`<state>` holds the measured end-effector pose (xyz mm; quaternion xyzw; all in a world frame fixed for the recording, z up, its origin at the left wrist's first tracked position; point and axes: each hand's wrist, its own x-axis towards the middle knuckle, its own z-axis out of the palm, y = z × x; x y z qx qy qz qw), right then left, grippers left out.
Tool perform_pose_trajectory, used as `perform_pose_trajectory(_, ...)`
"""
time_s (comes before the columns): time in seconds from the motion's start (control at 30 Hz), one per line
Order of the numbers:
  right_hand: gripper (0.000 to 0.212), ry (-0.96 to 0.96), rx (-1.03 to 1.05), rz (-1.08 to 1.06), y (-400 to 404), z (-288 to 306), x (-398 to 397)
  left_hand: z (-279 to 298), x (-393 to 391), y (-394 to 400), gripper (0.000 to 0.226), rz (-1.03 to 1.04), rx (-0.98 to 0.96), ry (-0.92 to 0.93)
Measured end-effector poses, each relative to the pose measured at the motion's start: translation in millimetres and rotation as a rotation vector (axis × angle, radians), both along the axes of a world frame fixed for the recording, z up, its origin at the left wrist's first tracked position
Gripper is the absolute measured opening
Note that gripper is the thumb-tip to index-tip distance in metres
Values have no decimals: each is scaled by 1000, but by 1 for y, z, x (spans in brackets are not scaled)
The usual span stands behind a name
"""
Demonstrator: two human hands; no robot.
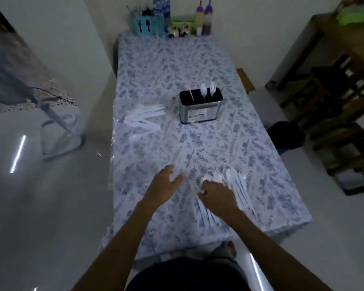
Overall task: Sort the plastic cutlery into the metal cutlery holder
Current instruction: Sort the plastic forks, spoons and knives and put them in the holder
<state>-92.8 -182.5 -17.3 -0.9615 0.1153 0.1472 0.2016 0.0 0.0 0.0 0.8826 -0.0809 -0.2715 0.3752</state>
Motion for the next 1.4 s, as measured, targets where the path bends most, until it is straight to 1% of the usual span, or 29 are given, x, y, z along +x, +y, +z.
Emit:
perform_pose_trajectory(0.03,30,50,-72,-13,6,-6,-8,-3,-7,-1,62,30,-41,36)
perform_pose_trajectory(0.1,33,26,-174,-35,16,-21,-20,-13,-19,0,47,61,-71,64)
perform_pose_trajectory(0.17,34,23,-226,-61,27,-28,-30,-25,-31,1,37,65,-82,67)
perform_pose_trajectory(0.23,31,28,-252,-73,30,-32,-32,-31,-38,0,29,62,-87,92)
perform_pose_trajectory(0.3,25,89,-260,-97,34,-31,-35,-36,-42,-2,24,52,-94,127)
perform_pose_trajectory(0.4,24,107,-218,-135,34,-29,-38,-40,-46,-9,25,34,-127,206)
perform_pose_trajectory(0.47,24,66,-161,-159,31,-27,-41,-46,-46,-16,32,93,-163,305)
perform_pose_trajectory(0.5,25,36,-132,-162,31,-27,-43,-50,-45,-21,32,143,-188,359)
perform_pose_trajectory(0.57,33,-4,-108,-168,32,-22,-49,-52,-44,-34,20,250,-281,493)
perform_pose_trajectory(0.63,48,-76,-101,-191,22,-18,-54,-50,-44,-49,20,341,-414,624)
perform_pose_trajectory(0.67,51,-103,-95,-231,11,-15,-55,-48,-44,-55,21,373,-451,665)
perform_pose_trajectory(0.77,35,-119,-147,-379,-42,-18,-54,-47,-50,-75,24,436,-482,718)
perform_pose_trajectory(0.83,32,-78,-212,-412,-75,-24,-48,-49,-55,-88,28,461,-494,765)
perform_pose_trajectory(0.97,32,-3,-256,-306,-103,-34,-32,-49,-60,-112,35,473,-518,774)
perform_pose_trajectory(1.1,30,4,-267,-204,-109,-40,-30,-48,-61,-131,17,562,-513,740)
perform_pose_trajectory(1.23,26,-25,-278,-169,-113,-41,-32,-45,-62,-146,8,598,-515,717)
perform_pose_trajectory(1.3,23,-46,-245,-171,-114,-37,-33,-42,-63,-152,12,629,-516,700)
perform_pose_trajectory(1.4,22,-111,-181,-138,-116,-31,-31,-47,-61,-163,26,665,-498,661)
